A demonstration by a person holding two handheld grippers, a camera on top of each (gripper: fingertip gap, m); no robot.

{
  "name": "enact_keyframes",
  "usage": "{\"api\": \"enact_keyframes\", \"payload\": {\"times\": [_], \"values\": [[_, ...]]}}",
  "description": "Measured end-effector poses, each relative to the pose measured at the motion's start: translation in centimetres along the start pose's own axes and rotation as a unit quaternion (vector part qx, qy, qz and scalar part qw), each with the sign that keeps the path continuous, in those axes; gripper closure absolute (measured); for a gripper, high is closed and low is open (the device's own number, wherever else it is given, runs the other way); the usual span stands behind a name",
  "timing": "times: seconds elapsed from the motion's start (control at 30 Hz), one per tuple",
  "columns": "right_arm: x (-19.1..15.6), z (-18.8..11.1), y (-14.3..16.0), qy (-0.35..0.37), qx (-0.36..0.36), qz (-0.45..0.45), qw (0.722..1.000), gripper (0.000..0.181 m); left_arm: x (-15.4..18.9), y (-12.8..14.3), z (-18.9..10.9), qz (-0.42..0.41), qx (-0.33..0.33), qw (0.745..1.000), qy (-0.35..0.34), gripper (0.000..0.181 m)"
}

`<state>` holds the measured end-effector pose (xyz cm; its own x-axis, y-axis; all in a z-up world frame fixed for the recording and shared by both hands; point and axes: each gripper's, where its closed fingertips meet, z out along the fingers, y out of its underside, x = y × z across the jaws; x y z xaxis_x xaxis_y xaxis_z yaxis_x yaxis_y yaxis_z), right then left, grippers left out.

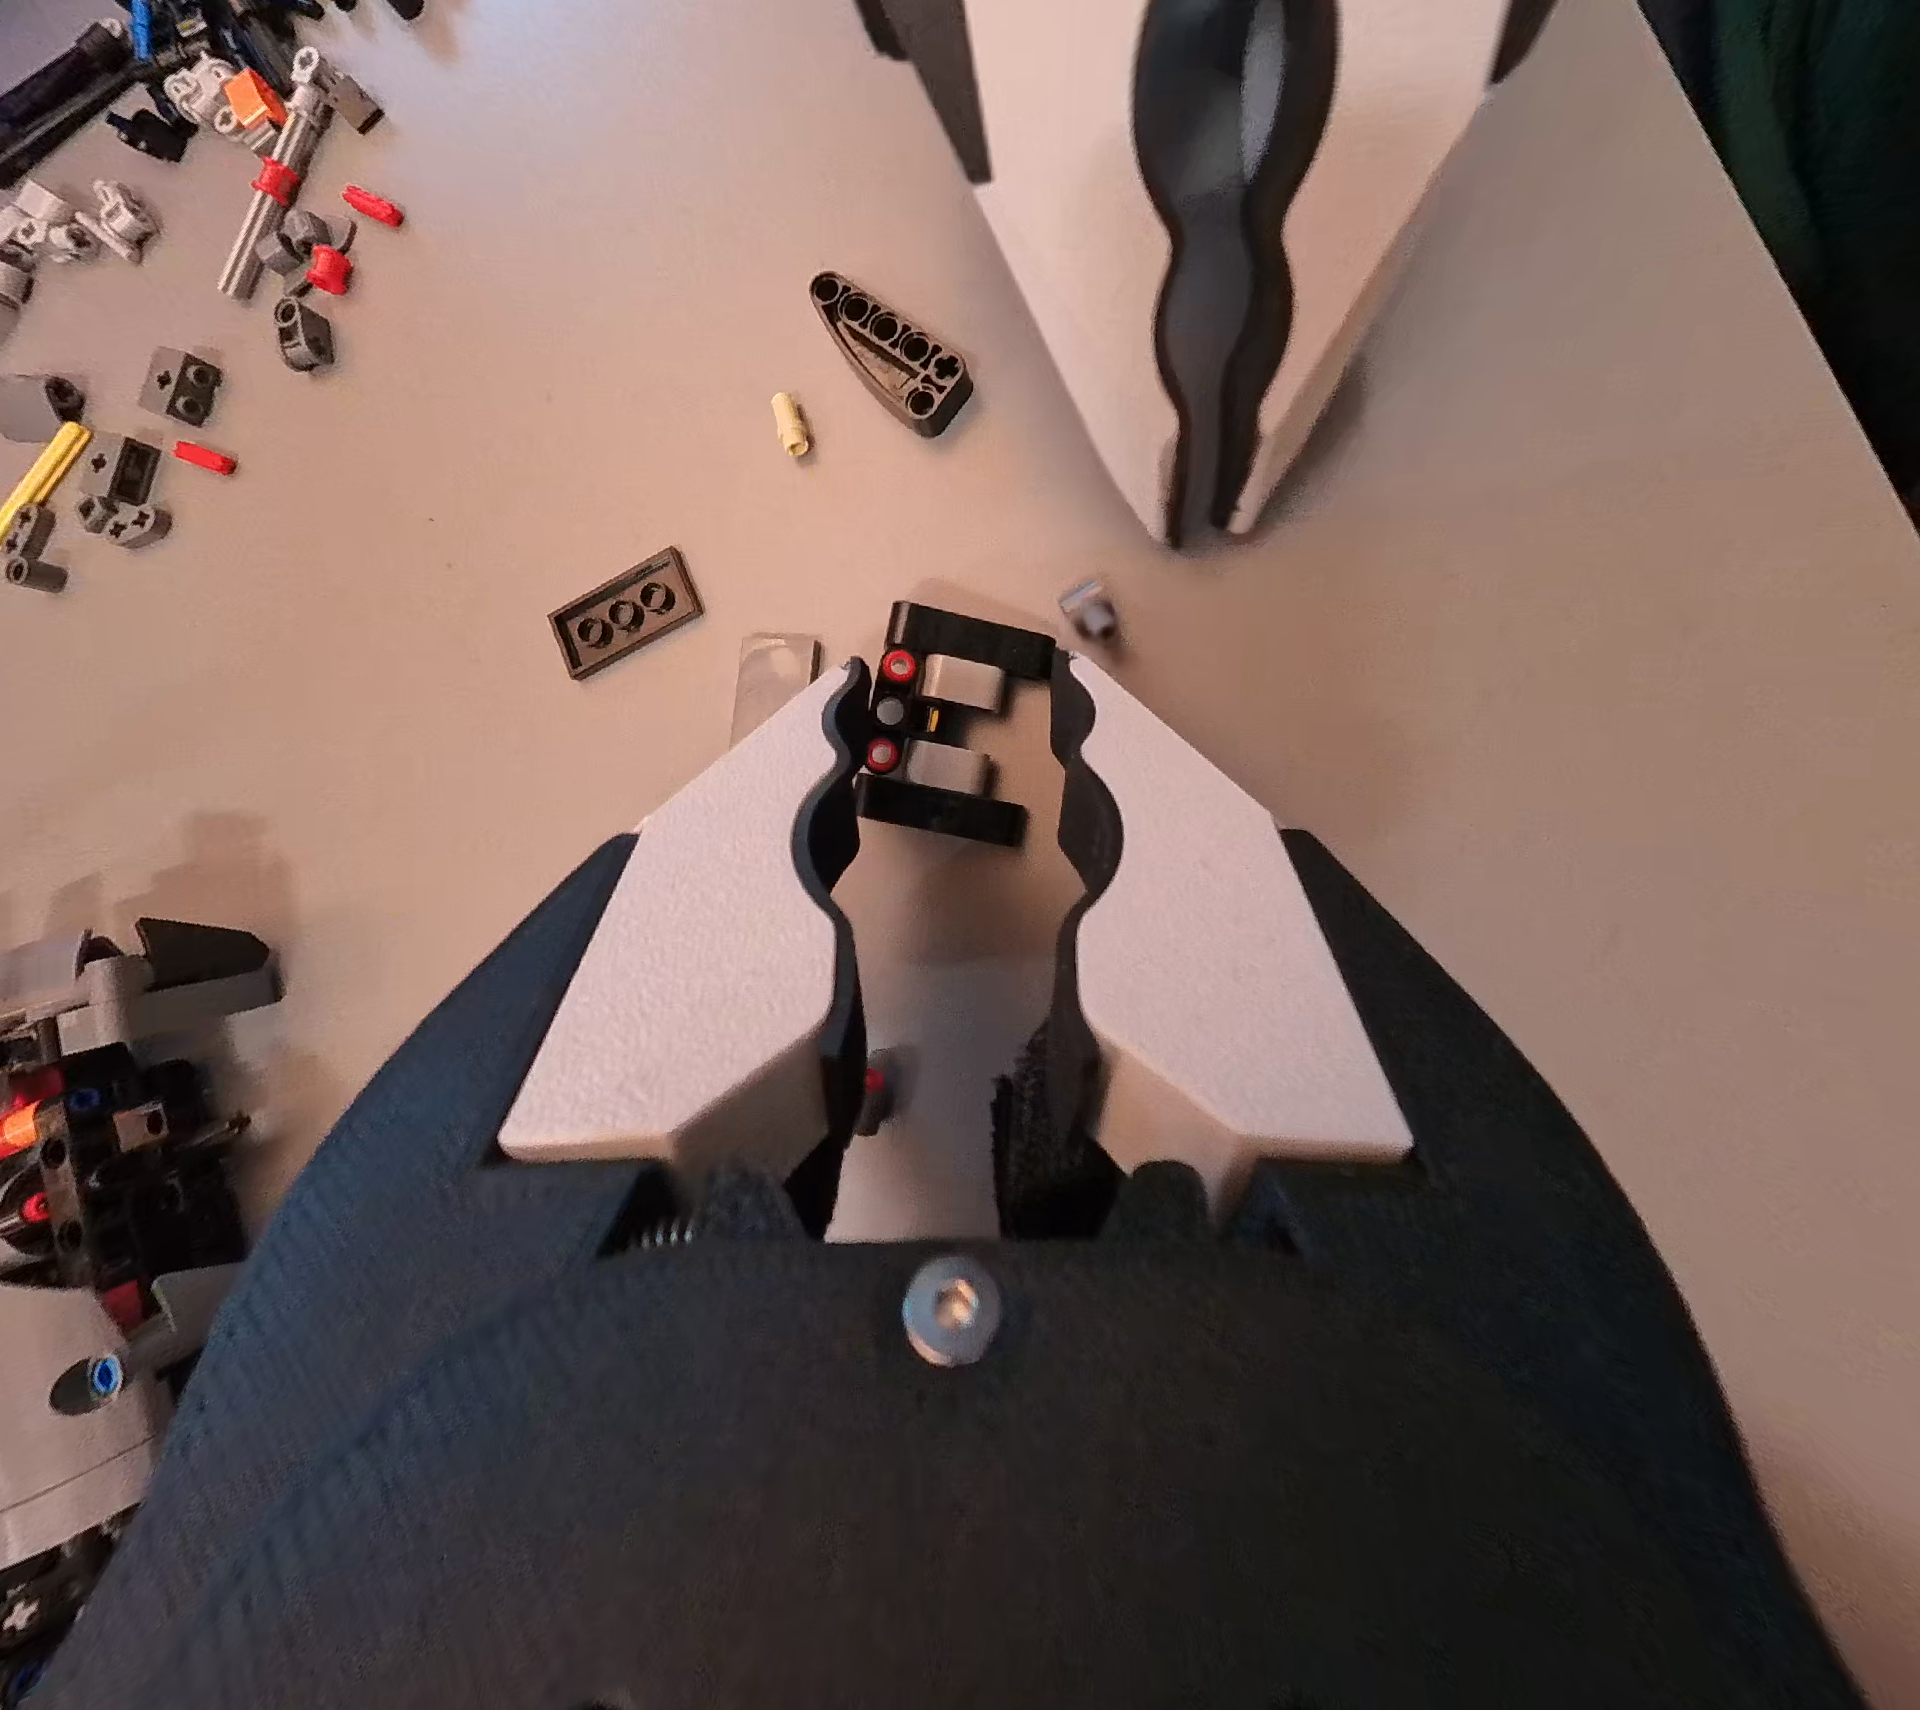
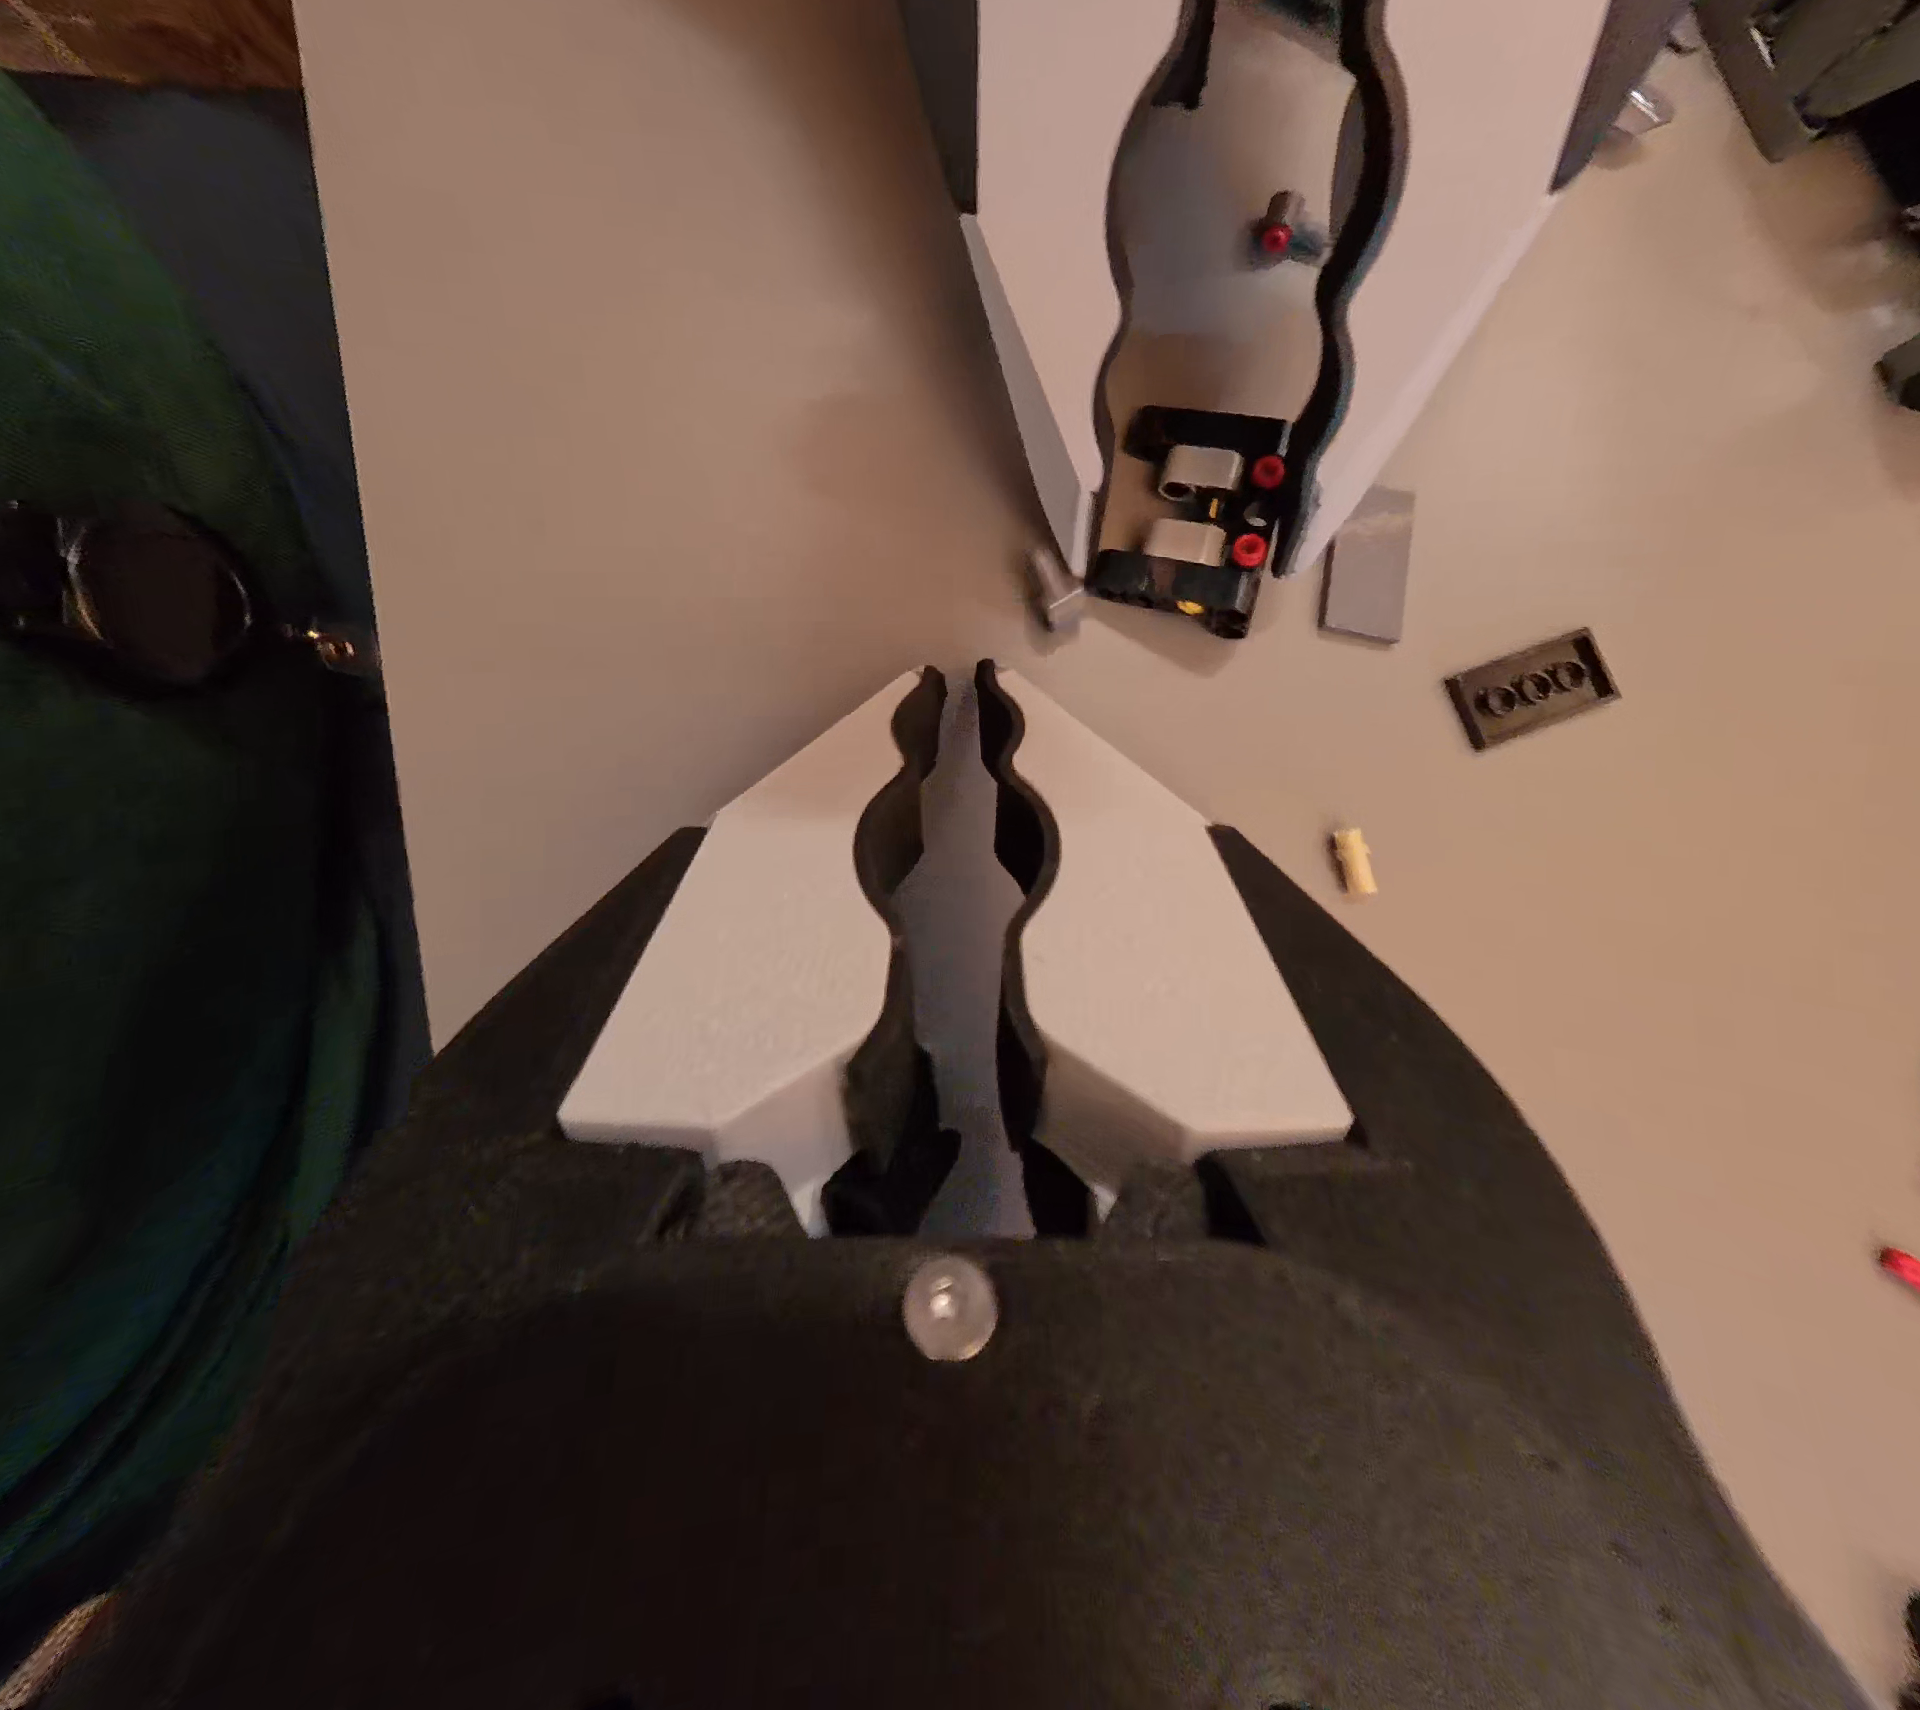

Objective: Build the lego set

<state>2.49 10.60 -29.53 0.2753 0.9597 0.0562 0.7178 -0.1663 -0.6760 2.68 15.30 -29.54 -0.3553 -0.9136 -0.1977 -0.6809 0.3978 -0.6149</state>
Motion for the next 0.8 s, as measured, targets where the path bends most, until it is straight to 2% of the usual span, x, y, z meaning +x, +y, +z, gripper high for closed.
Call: {"api": "enact_keyframes", "payload": {"times": [0.1, 0.27, 0.5, 0.8], "values": [[-0.5, -0.1, -1.0, -0.009, 0.023, 0.002, 1.0, 0.176, 0.0, 0.1, -0.1, 0.0, -0.002, 1.0, 0.001, 0.148], [0.9, -0.7, -0.7, 0.013, 0.021, 0.02, 0.999, 0.172, 0.1, 0.3, -0.2, 0.0, -0.007, 1.0, 0.002, 0.148], [2.2, 0.3, -1.2, 0.027, 0.015, -0.001, 1.0, 0.163, 0.0, 0.8, -0.6, 0.003, -0.019, 1.0, 0.005, 0.149], [2.0, 1.3, -1.2, -0.02, 0.007, -0.007, 1.0, 0.175, 0.0, 0.9, -0.7, -0.004, -0.017, 1.0, 0.009, 0.149]]}}
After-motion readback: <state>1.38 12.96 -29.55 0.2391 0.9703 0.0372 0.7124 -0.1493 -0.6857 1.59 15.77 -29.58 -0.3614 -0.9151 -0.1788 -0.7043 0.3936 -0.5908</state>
